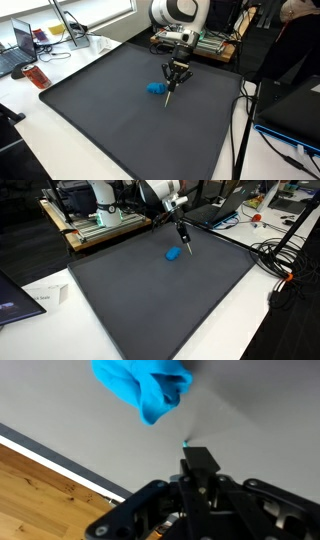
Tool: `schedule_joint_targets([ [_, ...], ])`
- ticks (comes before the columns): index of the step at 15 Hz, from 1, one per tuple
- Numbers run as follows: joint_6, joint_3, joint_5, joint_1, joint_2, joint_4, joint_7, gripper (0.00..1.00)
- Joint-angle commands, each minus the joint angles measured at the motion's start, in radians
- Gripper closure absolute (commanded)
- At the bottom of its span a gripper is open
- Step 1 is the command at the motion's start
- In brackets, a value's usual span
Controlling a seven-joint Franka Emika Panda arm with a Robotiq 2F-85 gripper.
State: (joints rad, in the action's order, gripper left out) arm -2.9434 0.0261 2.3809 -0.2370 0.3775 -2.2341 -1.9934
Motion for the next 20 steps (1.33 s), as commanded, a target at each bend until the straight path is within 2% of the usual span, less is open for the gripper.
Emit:
schedule_joint_targets([
  [1,-0.051,-0.055,-0.124,-0.018,0.024,0.030,0.084,0.97],
  [2,-0.027,0.041,-0.223,0.090,0.023,0.017,0.205,0.97],
  [4,-0.024,0.050,-0.359,0.111,0.028,0.012,0.328,0.97],
  [5,-0.046,-0.026,-0.393,0.039,0.029,0.019,0.335,0.97],
  [8,-0.047,-0.029,-0.549,0.038,0.028,0.012,0.464,0.97],
  [14,-0.009,-0.002,-0.868,0.047,0.028,-0.002,0.717,0.97],
  [20,0.078,0.063,-1.195,0.073,0.024,0.003,0.976,0.97],
])
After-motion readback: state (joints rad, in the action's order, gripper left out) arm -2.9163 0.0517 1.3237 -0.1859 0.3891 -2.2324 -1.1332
